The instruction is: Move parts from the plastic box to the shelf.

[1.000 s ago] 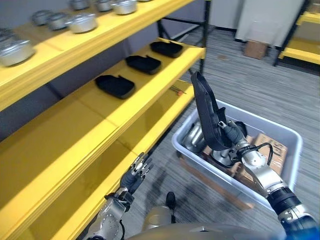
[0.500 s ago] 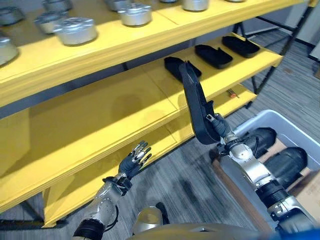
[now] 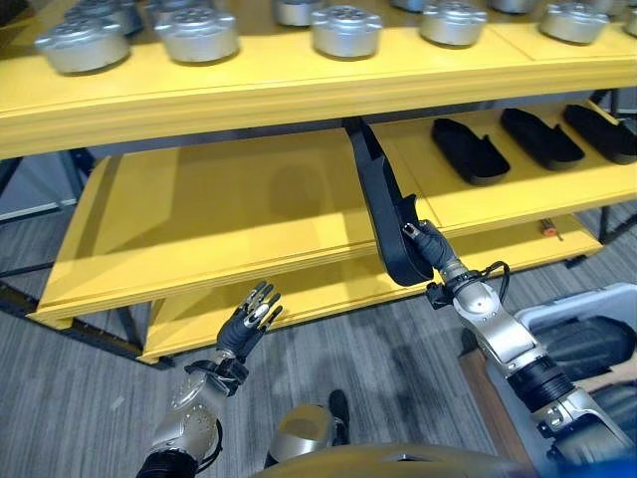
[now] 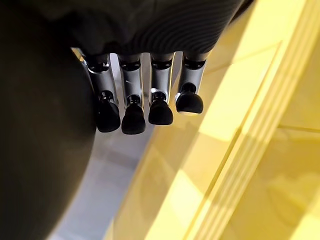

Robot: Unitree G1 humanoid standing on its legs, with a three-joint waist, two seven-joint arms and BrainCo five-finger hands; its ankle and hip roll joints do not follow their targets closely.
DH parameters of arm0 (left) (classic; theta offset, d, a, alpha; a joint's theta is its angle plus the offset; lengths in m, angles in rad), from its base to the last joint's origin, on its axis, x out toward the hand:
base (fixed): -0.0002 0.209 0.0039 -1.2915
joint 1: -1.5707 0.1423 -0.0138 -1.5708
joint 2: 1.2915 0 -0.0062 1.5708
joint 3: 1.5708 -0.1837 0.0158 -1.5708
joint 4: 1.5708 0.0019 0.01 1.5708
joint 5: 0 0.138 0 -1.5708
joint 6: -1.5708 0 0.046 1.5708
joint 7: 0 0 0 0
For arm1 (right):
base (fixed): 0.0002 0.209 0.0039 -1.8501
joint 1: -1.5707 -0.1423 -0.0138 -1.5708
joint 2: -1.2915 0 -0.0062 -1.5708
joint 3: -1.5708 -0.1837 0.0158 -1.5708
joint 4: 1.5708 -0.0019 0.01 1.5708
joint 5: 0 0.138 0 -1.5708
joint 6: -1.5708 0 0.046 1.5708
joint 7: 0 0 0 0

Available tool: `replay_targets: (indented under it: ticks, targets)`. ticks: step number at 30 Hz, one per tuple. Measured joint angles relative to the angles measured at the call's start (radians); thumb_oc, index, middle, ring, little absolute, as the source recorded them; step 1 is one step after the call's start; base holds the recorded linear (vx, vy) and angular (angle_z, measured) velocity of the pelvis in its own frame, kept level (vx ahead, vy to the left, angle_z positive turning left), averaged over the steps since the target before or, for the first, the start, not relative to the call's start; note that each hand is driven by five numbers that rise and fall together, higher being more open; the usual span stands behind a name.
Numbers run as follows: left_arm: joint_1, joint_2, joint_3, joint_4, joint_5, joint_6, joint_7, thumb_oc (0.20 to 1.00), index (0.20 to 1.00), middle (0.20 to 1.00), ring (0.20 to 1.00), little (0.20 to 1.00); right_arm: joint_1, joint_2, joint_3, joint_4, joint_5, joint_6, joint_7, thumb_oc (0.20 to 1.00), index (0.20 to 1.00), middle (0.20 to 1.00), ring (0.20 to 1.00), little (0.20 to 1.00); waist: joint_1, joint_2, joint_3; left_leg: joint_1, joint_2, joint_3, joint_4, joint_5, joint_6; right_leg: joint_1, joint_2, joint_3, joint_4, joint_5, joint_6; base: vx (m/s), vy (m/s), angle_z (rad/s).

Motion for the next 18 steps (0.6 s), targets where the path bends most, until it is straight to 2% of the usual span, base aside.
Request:
replay_targets:
  ticks: [1,3,4,5,6,7,8,9,10,11,14,18]
  targets:
    - [0.006,0.0,0.0,0.0,0.0,-0.011,0.001,1.0,1.0,1.0,1.0,1.0,0.0,-0.005,0.0,-0.01,-0.01,0.0,0.003,0.2,0.2,0.2,0.2,0.2,0.0,0.002,0.004,0.009,-0.001,0.003,-0.018,0.007,-0.011,-0.02,0.045,-0.012,-0.058,-0.014,-0.011,0.0,-0.021,0.28]
    - [0.018,-0.007,-0.003,0.001,0.0,-0.015,0.001,1.0,1.0,1.0,1.0,1.0,0.0,-0.009,-0.002,-0.01,-0.01,-0.002,0.013,0.2,0.2,0.2,0.2,0.2,-0.004,0.01,0.008,0.017,-0.009,0.009,-0.018,-0.011,-0.014,-0.045,0.09,-0.058,-0.165,0.001,-0.046,0.04,-0.043,-0.02]
    - [0.021,-0.012,-0.003,0.005,0.0,-0.019,0.001,1.0,1.0,1.0,1.0,1.0,0.001,-0.013,-0.002,-0.009,-0.01,-0.003,0.02,0.2,0.2,0.2,0.2,0.2,-0.005,0.018,0.009,0.02,-0.008,0.014,-0.018,-0.028,-0.029,-0.051,0.113,-0.067,-0.221,0.017,-0.067,0.06,-0.054,-0.07]
    - [0.018,-0.014,-0.001,0.02,0.0,-0.028,0.0,1.0,1.0,1.0,1.0,1.0,0.005,-0.014,-0.001,-0.006,-0.01,-0.004,0.028,0.2,0.2,0.2,0.2,0.2,-0.021,0.005,0.011,0.018,-0.004,0.076,0.022,-0.095,-0.089,-0.053,0.126,-0.065,-0.328,0.051,-0.076,0.01,-0.062,0.23]
    - [0.013,-0.007,-0.002,0.02,0.0,-0.032,-0.001,1.0,1.0,1.0,1.0,1.0,0.007,-0.019,-0.003,-0.011,-0.01,-0.006,0.031,0.2,0.2,0.2,0.2,0.2,-0.042,-0.014,0.017,-0.01,-0.002,0.098,0.112,-0.119,-0.035,-0.055,0.092,-0.056,-0.343,0.061,-0.074,0.01,-0.056,0.39]
    - [0.01,-0.007,-0.003,0.019,0.0,-0.033,-0.002,1.0,1.0,1.0,1.0,1.0,0.009,-0.035,-0.003,-0.016,-0.01,-0.009,0.033,0.2,0.2,0.2,0.2,0.2,-0.052,-0.007,0.015,-0.018,0.016,0.093,0.141,-0.124,-0.018,-0.056,0.086,-0.047,-0.326,0.056,-0.056,0.02,-0.072,0.5]
    - [0.007,-0.027,-0.003,0.034,0.0,-0.036,0.001,1.0,1.0,1.0,1.0,1.0,0.03,-0.048,-0.007,-0.006,-0.01,-0.015,0.036,0.2,0.2,0.2,0.2,0.2,-0.061,0.002,0.005,-0.007,-0.014,0.078,0.12,-0.119,0.014,-0.074,0.078,-0.009,-0.309,0.099,-0.036,0.19,-0.125,0.35]
    - [-0.004,-0.037,-0.033,0.032,0.0,-0.04,-0.002,1.0,1.0,1.0,1.0,1.0,0.032,-0.057,-0.02,-0.006,-0.01,-0.018,0.037,0.2,0.2,0.2,0.2,0.2,-0.068,0.015,0.007,0.012,-0.018,0.064,0.057,-0.079,0.002,-0.089,0.112,-0.006,-0.355,0.128,-0.036,0.25,-0.167,0.3]
    - [-0.008,-0.038,-0.042,0.035,0.0,-0.04,-0.003,1.0,1.0,1.0,1.0,1.0,0.036,-0.057,-0.025,-0.006,-0.01,-0.019,0.036,0.2,0.2,0.2,0.2,0.2,-0.066,0.017,0.007,0.012,-0.022,0.045,0.046,-0.072,0.001,-0.092,0.119,0.001,-0.371,0.137,-0.03,0.32,-0.191,0.59]
    - [-0.022,-0.041,-0.063,0.047,0.001,-0.04,-0.008,1.0,1.0,1.0,1.0,1.0,0.04,-0.059,-0.034,0.004,-0.01,-0.019,0.037,0.2,0.2,0.2,0.2,0.2,-0.089,0.023,0.009,0.012,-0.028,0.004,0.032,-0.062,-0.009,-0.095,0.13,0.02,-0.403,0.157,-0.033,0.19,-0.118,0.65]
    - [-0.023,-0.04,-0.072,0.051,0.001,-0.04,-0.019,1.0,1.0,1.0,1.0,1.0,0.04,-0.059,-0.043,0.028,-0.01,-0.019,0.038,0.2,0.2,0.2,0.2,0.2,-0.106,0.021,0.01,0.043,-0.046,-0.033,0.015,-0.056,0.0,-0.103,0.116,0.062,-0.414,0.191,-0.026,0.2,-0.135,0.69]
    - [0.025,-0.025,-0.071,0.047,0.001,-0.042,-0.032,1.0,1.0,1.0,1.0,1.0,0.04,-0.059,-0.043,0.029,-0.008,-0.028,0.04,0.2,0.2,0.2,0.2,0.2,-0.079,0.011,0.005,0.091,-0.051,-0.045,-0.003,-0.072,0.003,-0.094,0.109,0.067,-0.434,0.2,-0.026,0.23,-0.127,0.13]
